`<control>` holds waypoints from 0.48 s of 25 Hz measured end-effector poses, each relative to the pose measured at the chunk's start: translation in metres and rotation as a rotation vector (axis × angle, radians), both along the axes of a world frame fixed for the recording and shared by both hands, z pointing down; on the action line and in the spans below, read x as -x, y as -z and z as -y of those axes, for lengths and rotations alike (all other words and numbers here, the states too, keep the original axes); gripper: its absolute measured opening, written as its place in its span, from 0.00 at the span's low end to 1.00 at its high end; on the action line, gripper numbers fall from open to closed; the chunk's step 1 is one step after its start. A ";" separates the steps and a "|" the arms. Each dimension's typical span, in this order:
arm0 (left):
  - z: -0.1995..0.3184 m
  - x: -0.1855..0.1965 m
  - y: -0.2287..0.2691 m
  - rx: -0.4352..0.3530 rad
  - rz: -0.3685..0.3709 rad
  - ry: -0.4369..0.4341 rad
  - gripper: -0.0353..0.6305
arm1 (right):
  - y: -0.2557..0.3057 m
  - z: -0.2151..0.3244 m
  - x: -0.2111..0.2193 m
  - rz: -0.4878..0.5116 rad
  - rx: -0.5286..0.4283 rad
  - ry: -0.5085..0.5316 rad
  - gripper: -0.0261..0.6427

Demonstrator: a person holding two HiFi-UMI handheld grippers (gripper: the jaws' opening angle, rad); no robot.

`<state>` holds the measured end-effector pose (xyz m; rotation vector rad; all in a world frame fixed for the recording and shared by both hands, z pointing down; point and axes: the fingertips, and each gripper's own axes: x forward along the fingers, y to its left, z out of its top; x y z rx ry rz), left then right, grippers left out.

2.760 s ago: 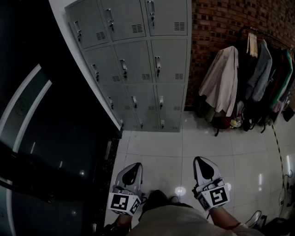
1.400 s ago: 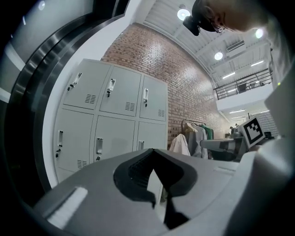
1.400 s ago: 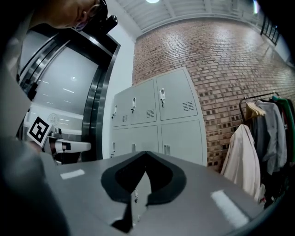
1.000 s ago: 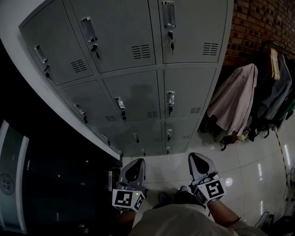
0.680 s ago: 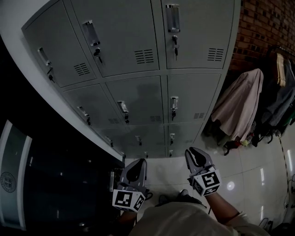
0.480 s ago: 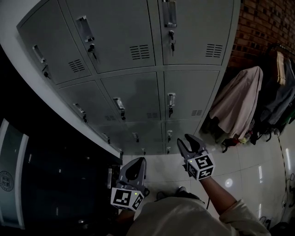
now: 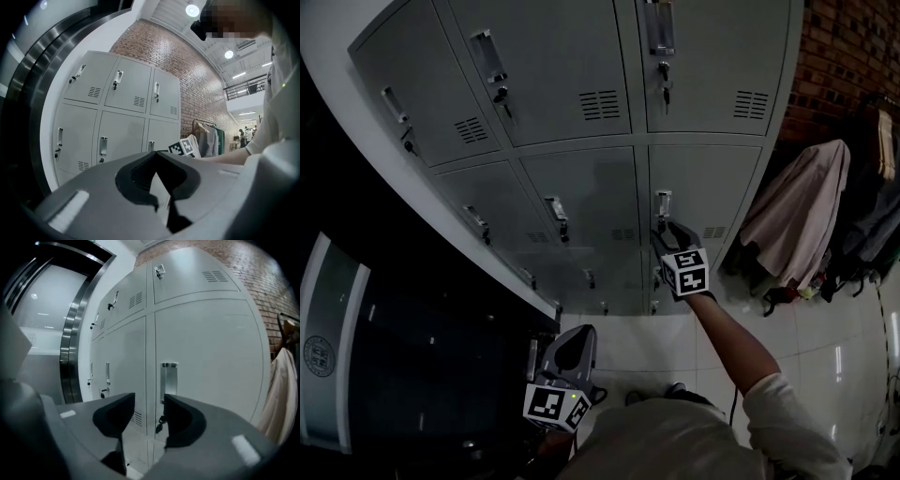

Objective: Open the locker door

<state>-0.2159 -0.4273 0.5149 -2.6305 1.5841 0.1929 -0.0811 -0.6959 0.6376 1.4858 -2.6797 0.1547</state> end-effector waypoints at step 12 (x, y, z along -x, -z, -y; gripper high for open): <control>-0.007 0.037 -0.013 0.028 -0.028 0.058 0.14 | -0.015 0.072 0.015 -0.035 0.032 -0.048 0.31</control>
